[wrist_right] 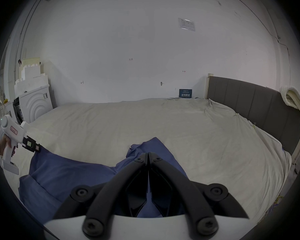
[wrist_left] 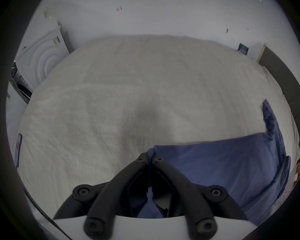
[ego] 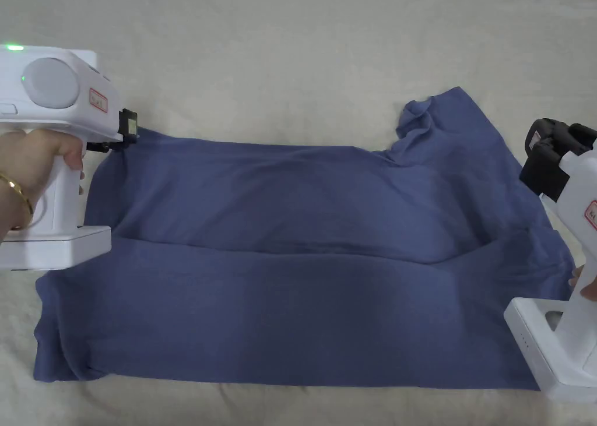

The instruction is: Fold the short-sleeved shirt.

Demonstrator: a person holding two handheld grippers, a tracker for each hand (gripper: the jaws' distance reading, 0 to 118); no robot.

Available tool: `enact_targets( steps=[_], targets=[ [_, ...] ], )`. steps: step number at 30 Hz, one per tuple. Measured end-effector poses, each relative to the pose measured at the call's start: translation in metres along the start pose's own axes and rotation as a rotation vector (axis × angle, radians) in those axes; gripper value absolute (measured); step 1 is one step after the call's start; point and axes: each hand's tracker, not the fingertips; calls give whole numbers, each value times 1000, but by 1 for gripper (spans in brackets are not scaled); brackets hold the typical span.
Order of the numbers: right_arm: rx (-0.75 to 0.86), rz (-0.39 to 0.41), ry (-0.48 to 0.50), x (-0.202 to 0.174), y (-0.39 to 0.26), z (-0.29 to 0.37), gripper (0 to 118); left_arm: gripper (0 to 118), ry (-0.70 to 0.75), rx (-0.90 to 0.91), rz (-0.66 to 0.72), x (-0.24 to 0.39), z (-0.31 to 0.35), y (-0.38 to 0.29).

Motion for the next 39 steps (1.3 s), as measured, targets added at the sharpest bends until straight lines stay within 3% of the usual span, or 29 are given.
enact_targets(
  steps=[6,12,14,16,17,19,21,27,35,36,39],
  targets=[
    [-20,-4,6,9,26,-5,0,0,-5,177,29,3,46,-14],
    [-231,-26,12,30,69,-60,2,0,-7,245,69,0,56,-23],
    [-321,-40,9,38,80,-83,23,0,-15,252,79,-1,58,-25],
    [-403,-66,16,45,87,-105,63,0,-22,257,89,-1,56,-24],
    [-461,-72,12,47,88,-117,77,0,-22,260,91,-1,56,-24],
    [-542,-66,-24,50,88,-136,88,0,-23,262,94,-2,55,-24],
    [-638,-45,-24,55,82,-156,88,0,-22,266,92,-2,55,-24],
    [-818,-90,-99,77,42,-200,90,0,-24,268,96,-7,52,-22],
    [-882,-138,-129,99,-3,-217,88,0,-22,258,104,-10,44,-21],
    [-880,-147,-125,100,-5,-217,85,0,-24,258,109,-10,44,-21],
    [-870,-160,-104,99,-8,-217,49,0,-19,248,104,-9,39,-20]
  ],
)
